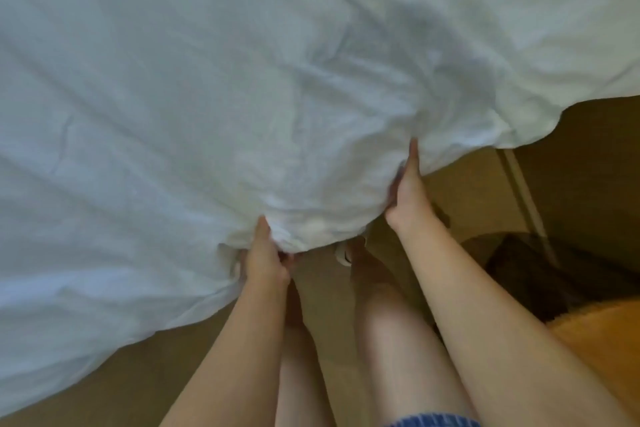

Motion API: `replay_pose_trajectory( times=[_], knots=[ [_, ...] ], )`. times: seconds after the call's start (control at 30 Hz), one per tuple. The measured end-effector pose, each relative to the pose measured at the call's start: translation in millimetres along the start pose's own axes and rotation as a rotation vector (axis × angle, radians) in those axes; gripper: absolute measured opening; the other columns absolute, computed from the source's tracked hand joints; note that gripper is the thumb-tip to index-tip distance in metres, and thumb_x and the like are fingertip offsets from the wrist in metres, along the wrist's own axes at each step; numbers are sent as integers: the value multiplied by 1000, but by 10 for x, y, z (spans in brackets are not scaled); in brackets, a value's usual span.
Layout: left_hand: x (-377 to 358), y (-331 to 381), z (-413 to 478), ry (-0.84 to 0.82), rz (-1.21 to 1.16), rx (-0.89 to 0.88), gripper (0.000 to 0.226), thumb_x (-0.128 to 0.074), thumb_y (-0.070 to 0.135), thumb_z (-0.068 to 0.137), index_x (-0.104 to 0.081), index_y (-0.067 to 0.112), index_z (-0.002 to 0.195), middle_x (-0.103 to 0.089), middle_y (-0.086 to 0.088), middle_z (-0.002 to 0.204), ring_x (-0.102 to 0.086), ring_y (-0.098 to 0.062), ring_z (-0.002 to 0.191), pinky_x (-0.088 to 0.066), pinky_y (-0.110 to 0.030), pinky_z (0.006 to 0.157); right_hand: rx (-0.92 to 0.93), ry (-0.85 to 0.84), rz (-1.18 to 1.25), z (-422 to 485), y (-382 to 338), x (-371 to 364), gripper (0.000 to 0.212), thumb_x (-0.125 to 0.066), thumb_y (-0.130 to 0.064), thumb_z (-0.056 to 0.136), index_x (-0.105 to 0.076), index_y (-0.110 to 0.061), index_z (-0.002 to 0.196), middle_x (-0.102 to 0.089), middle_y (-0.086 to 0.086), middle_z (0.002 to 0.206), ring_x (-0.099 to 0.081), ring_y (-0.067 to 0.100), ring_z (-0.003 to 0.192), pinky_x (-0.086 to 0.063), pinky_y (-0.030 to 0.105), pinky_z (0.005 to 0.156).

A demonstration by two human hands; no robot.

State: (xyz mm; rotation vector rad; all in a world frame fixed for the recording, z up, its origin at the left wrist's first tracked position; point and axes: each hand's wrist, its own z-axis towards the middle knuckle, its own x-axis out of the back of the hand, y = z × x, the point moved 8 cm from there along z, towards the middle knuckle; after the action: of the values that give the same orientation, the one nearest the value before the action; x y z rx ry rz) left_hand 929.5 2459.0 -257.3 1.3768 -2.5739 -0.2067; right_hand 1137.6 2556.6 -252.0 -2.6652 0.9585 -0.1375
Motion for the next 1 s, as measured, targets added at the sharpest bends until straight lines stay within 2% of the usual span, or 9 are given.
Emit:
replay_pose_trajectory(
  times=[0.1,0.23,0.3,0.47,0.57,0.7,0.83,0.93,1.0],
  knots=[
    [-583,-264,-145,-241,-158,151,47,-56,55,86,-64,23,120,-66,-3,121,-64,-27,106,-55,-41,84,5,-163,-30,-116,187,-269,65,-71,-59,65,-58,-25,118,-67,1,116,-65,19,101,-55,38,84],
    [-696,-264,-123,-308,-278,-10,39,-53,47,92,-74,18,105,-70,-6,112,-67,-29,101,-56,-45,81,226,-4,-51,-57,-91,-153,30,-74,-37,79,-65,-24,104,-71,-2,104,-69,15,89,-59,28,71],
    [-402,-466,-93,-178,-162,-17,47,-54,51,90,-63,19,123,-65,-7,122,-61,-32,112,-46,-51,98,159,85,-142,-25,142,71,32,-70,-36,83,-64,-16,108,-70,1,106,-67,17,90,-57,28,74],
    [-45,-467,-125,283,-58,-20,61,-53,60,86,-51,15,128,-58,-8,128,-59,-33,110,-46,-51,97,-38,68,-268,67,417,138,28,-71,-37,82,-61,-19,102,-66,0,103,-64,16,88,-54,31,76],
    [-696,-761,-394,-38,-116,27,74,-40,76,81,-45,29,138,-55,-1,135,-54,-26,119,-42,-45,104,-22,-70,-208,144,66,222,52,-77,-30,75,-56,-12,120,-67,2,111,-65,17,93,-52,30,69],
    [-1438,-1241,-871,-214,173,165,93,-54,73,74,-26,26,148,-34,-3,151,-34,-21,137,-29,-39,108,215,-135,54,147,-1004,605,104,-83,-57,48,-44,-24,138,-59,1,130,-56,22,118,-48,42,93],
    [-2321,-1258,-1107,-286,168,236,99,-62,72,70,-24,24,148,-31,-4,152,-29,-22,140,-24,-43,112,340,-135,192,291,-1944,761,67,-57,-61,82,-48,-20,135,-61,6,127,-61,25,111,-50,48,95],
    [-2775,-1086,-1079,-229,122,178,75,-61,64,78,-43,22,137,-52,-3,137,-51,-25,122,-44,-39,99,353,-26,247,427,-2291,644,58,-61,-48,87,-47,-16,134,-61,9,124,-61,27,108,-51,47,93],
    [-2869,-1020,-1059,-168,109,85,51,-61,47,87,-49,19,128,-59,-3,123,-60,-21,102,-54,-29,69,418,122,227,459,-2558,794,64,-68,-38,84,-40,-18,139,-59,7,123,-61,26,107,-51,45,93]
  ],
)
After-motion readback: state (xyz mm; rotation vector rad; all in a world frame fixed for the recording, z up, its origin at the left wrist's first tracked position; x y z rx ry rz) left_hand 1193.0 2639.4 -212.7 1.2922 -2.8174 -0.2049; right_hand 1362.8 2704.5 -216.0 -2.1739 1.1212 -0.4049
